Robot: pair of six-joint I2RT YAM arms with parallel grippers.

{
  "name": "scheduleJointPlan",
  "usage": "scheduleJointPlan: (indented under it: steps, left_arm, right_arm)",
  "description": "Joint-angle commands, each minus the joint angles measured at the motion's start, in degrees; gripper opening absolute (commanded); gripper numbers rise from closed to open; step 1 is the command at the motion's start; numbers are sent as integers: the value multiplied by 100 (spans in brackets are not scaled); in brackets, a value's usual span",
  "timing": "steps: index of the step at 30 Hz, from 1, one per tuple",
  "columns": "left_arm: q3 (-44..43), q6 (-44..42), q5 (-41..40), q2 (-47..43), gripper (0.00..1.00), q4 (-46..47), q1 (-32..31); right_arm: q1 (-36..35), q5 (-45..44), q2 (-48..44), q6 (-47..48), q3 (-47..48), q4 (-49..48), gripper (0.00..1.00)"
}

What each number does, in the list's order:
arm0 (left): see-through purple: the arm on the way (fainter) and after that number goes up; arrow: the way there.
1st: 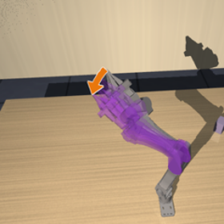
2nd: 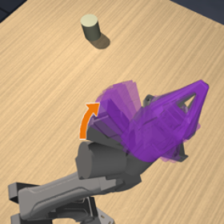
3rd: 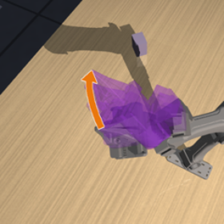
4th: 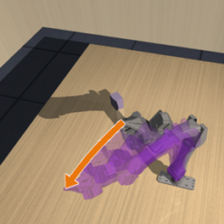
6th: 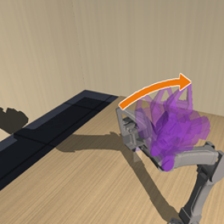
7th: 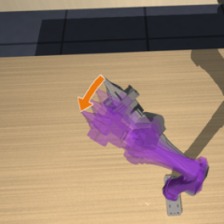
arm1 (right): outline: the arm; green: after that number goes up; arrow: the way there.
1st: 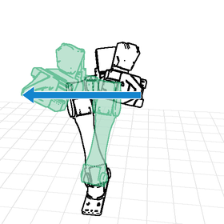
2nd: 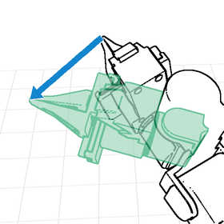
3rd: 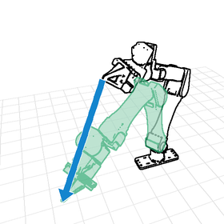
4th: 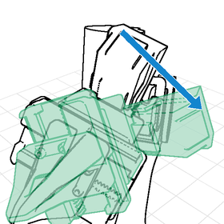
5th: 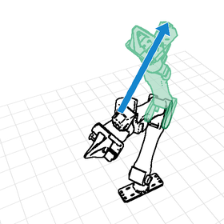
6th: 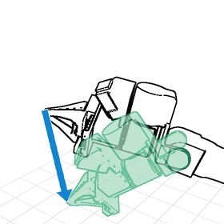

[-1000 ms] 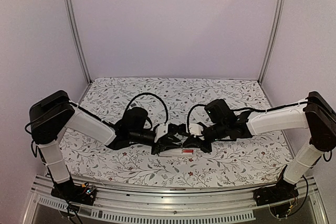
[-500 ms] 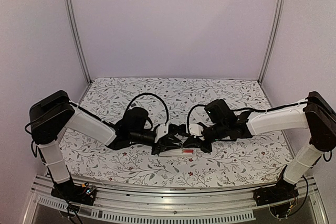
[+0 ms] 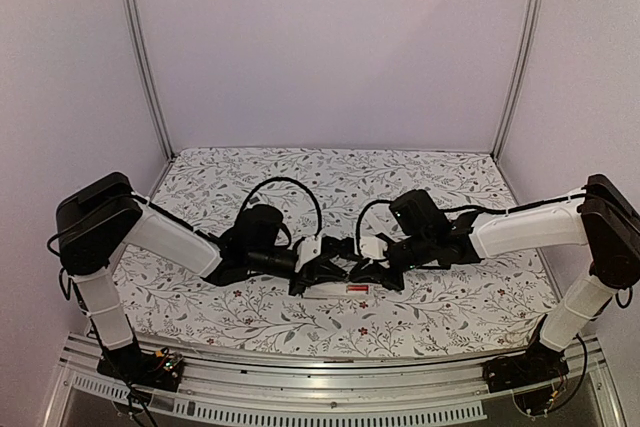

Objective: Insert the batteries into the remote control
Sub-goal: Pass from the right arm to the left, then hold the battery in the battery compartment.

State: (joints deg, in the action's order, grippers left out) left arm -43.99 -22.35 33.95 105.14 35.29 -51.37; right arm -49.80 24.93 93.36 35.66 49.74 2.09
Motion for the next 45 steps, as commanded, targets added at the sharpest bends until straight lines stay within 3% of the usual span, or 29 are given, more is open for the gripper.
scheduleJointPlan:
  steps: [1,3,7,14,17,22,29,45]
  left_arm:
    - [-71,43,-181,68,0,-164,-111]
    - [-31,40,-334,75,0,-237,-110]
    - [-25,-3,-485,106,0,-478,-116]
    - [-234,17,-374,343,0,-646,-183]
    - [-299,-4,-478,387,0,-687,-255]
    - [-401,45,-613,496,0,-718,-332]
    - [-414,36,-759,515,0,-762,-349]
    - [-514,-65,-882,675,0,-872,-376]
  right_arm:
    - [37,-213,-54,-247,-38,-56,23]
    - [97,-187,-131,-412,-93,-95,34]
    - [337,82,-466,-991,-369,-412,42]
    - [654,124,-1175,-2661,-973,-1144,44]
    - [699,-148,-1023,-4060,-893,-1012,44]
    - [700,-815,-940,-5218,-1010,-615,42]
    - [638,-803,-972,-5974,-1358,-663,40]
    - [454,-577,-193,-6538,-1212,-833,26]
